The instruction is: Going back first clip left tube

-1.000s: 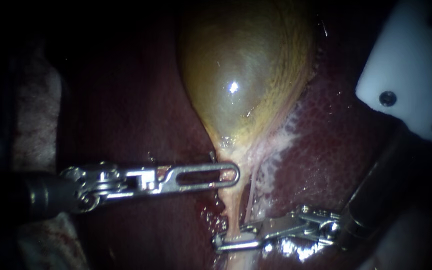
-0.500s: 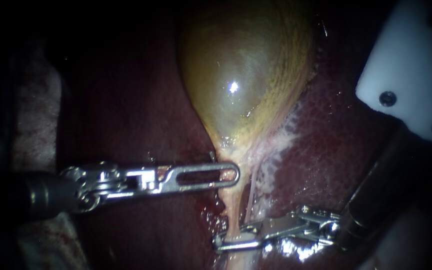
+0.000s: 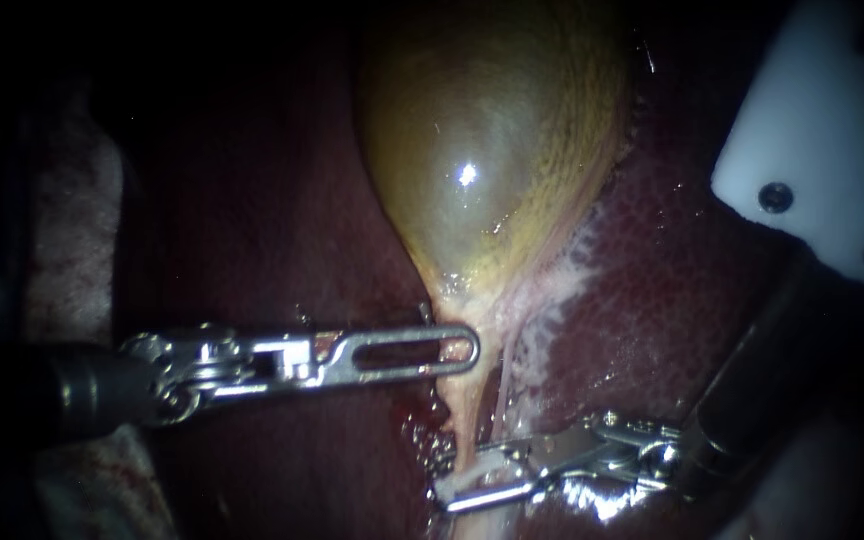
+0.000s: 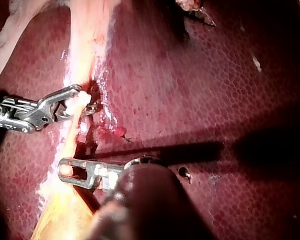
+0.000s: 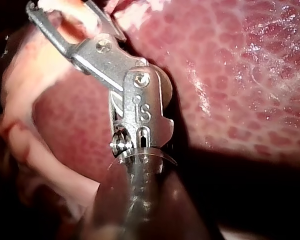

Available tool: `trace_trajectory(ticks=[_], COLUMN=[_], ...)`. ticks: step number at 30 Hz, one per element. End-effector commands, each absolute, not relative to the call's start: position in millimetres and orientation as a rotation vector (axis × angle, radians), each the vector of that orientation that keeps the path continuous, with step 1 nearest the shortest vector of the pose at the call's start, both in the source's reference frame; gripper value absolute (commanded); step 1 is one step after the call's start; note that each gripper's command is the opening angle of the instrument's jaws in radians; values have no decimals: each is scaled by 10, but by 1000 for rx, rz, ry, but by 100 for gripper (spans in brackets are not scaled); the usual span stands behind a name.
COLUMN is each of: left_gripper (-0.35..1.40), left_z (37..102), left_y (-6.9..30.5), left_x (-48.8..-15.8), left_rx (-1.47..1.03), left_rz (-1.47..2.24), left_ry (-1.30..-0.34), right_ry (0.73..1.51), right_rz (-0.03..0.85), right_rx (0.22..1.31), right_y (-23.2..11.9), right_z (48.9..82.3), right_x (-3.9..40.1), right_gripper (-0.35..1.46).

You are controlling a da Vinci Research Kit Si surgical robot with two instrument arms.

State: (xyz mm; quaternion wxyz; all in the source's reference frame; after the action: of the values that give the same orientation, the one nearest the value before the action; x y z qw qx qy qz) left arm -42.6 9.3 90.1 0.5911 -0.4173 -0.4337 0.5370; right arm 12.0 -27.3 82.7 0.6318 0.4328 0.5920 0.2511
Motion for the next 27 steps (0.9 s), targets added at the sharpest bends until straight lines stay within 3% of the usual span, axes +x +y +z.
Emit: trace_trajectory(ticks=[1,20,27], left_gripper=[-35,-35,-35], left_z=[900,901,902], left_y=[93,93,94], left_x=[-426,-425,-425], left_rx=[-971,-971,-971], left_rz=[1249,1250,1250], left_ry=[-1009,-1010,-1009], right_ry=[1354,1326,1308], right_rz=[573,507,425], right_rx=[989,957,893], right_y=[-272,-259,-244], right_z=[826,808,798], right_x=[120,97,76], right_gripper=[39,45,45])
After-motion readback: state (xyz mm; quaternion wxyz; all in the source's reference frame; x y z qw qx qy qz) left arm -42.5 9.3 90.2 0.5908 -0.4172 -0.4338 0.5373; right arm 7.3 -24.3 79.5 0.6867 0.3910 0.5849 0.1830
